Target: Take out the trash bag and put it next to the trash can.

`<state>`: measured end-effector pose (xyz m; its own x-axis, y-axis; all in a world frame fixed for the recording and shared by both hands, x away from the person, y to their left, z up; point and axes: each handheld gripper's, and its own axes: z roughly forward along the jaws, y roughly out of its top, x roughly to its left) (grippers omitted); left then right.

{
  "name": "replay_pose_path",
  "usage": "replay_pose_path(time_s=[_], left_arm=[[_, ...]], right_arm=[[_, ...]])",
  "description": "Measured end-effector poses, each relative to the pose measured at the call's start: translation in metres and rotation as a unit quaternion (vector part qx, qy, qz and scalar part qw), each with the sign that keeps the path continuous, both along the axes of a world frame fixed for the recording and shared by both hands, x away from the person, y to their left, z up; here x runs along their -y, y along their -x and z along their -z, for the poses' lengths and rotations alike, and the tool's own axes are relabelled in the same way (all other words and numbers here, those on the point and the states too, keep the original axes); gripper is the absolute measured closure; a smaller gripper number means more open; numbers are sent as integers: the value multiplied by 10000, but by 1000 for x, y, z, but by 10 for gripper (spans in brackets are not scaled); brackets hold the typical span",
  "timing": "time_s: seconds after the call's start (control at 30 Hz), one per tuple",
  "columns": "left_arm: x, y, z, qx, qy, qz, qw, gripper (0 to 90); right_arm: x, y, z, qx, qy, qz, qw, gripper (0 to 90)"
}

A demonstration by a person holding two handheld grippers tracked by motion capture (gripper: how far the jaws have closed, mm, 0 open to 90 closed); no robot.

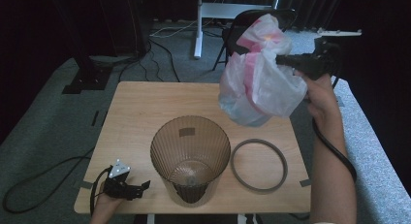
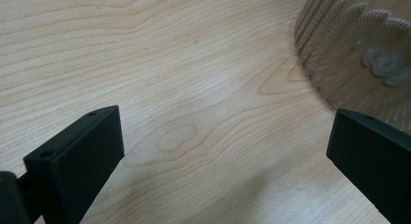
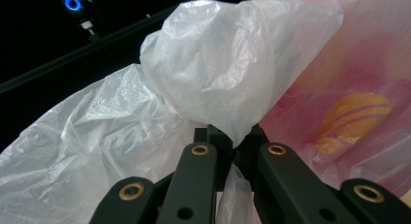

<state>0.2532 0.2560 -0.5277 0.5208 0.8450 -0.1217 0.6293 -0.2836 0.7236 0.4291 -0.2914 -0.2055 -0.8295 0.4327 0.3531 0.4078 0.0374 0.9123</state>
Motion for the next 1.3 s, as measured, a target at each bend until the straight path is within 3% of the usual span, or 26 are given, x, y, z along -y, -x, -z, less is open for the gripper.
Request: replay_pose_path(time_s=[0.07,0.1,0.13,0.23,0.27,0.53,0.63,0.7,0.83,0.97,1.13,1.3], left_arm=[[-1,0,1,-13,-17,1,10000,0],[-2,0,2,-2,-2,-31,10000,0],[-2,0,2,-2,-2,-31,10000,0],[-3,0,3,3,5,-53,10000,0],[-3,-1,3,11,1,-65,10000,0],[-5,0,6,3,18,-67,10000,0],[-5,0,7,3,30,-82,10000,0],[-5,0,7,11,34,-69,10000,0],[-5,0,7,11,46,-43,10000,0],[-5,0,7,-3,39,-40,10000,0],[-4,0,7,-21,14,-36,10000,0],[-3,0,7,-39,-4,-14,10000,0]], right_arm=[[-4,-7,14,-112,-48,-9,9999,886],[-8,-15,29,-219,-71,-8,9997,887],[-8,-15,29,-219,-71,-8,9997,887],[-19,-25,51,-394,-96,-17,9992,887],[-30,-32,65,-476,-39,-15,9989,886],[-68,-51,101,-621,24,-85,9980,886],[-82,-54,110,-590,-3,-168,9981,882],[-87,-57,114,-619,107,-115,9980,880],[-92,-64,129,-898,364,25,9953,852],[-89,-69,139,-1237,497,113,9910,658],[-85,-64,136,-1316,767,270,9880,518],[-77,-56,133,-1352,802,419,9867,408]])
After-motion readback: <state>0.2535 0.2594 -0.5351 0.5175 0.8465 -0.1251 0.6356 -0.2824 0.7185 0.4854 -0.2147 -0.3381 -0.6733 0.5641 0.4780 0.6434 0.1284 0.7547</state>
